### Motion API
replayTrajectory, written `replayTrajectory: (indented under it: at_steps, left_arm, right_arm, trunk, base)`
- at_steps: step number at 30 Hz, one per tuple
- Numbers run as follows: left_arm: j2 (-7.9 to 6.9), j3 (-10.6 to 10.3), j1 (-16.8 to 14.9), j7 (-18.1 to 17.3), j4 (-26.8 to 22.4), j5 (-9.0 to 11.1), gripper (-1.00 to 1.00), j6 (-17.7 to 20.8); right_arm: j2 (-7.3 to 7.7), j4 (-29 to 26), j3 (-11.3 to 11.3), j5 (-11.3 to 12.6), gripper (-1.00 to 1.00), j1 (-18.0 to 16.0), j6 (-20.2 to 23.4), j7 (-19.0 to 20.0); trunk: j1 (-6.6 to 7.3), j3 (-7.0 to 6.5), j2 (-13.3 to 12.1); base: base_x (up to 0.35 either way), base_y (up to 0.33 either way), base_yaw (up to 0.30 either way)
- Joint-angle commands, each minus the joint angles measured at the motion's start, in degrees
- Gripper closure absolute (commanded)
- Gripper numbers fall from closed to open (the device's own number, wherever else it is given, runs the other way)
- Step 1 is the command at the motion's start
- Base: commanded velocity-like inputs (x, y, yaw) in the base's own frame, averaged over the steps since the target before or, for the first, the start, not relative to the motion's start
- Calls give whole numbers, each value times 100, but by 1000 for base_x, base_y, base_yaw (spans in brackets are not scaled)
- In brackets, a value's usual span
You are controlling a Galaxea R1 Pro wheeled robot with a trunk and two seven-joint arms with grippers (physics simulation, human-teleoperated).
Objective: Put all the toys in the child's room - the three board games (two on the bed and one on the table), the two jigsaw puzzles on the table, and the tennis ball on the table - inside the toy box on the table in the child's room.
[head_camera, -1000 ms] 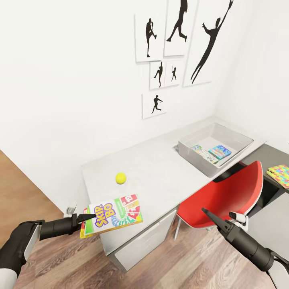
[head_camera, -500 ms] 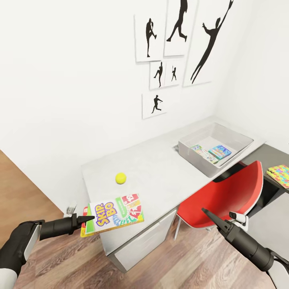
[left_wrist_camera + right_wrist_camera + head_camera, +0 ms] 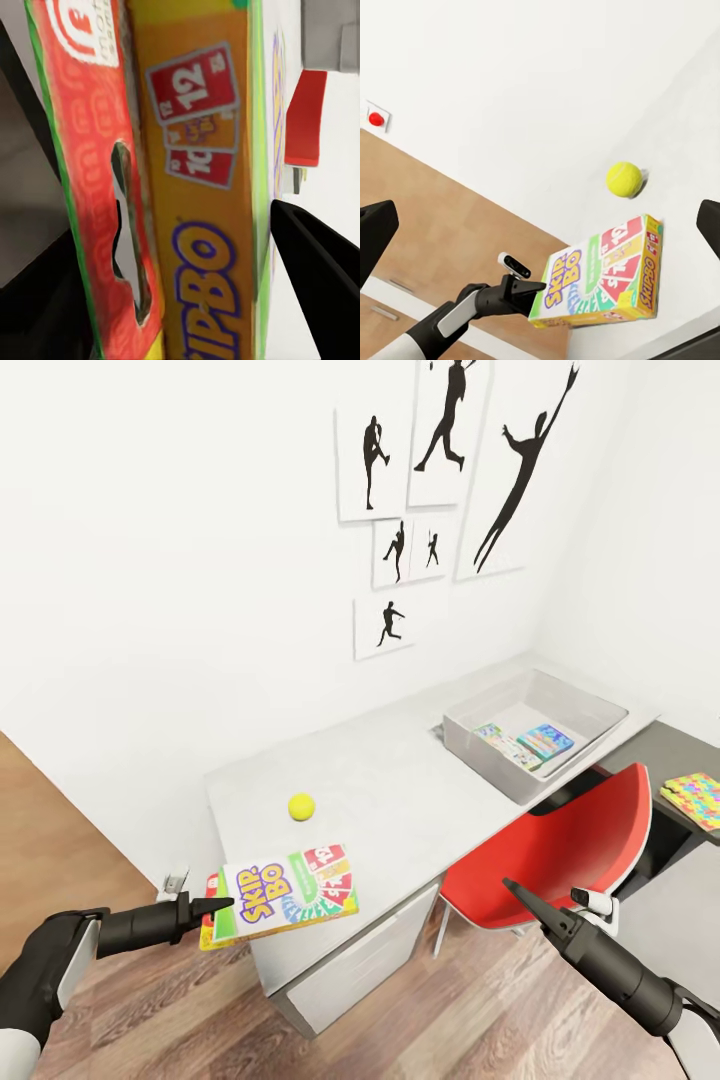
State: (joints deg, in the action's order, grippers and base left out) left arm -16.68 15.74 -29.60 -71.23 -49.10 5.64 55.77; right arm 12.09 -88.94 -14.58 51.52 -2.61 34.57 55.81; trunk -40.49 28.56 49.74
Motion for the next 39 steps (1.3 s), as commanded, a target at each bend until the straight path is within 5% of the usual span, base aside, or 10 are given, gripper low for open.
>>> replayTrajectory:
  at_steps: [1, 7, 12, 19, 39]
  left_arm:
    - [-6, 4, -2, -9, -1, 13, 100, 38]
    - [-121, 48, -18, -174, -38, 41, 100, 52]
    - [-361, 63, -60, -980, -89, 38, 100, 89]
    - [-573, 53, -129, -1655, -418, 50, 100, 324]
    - [-665, 41, -137, -1877, -582, 45, 100, 363]
  right_arm:
    - [2, 0, -1, 33, -100, -3, 41, 0]
    - [4, 0, -1, 34, -100, -3, 46, -5]
    - [-1, -13, -1, 34, -100, -3, 49, -9]
    - [1, -33, -1, 34, -100, -3, 61, -15]
    - [-20, -31, -46, 110, -100, 40, 73, 33]
  trunk:
    - [22, -13, -37]
    - [154, -121, -278]
    - [264, -211, -479]
    - [417, -336, -759]
    - [857, -711, -1562]
  base:
    - [0, 0, 0]
    - [0, 0, 0]
    - [0, 0, 0]
    - [0, 0, 0]
    - [0, 0, -20]
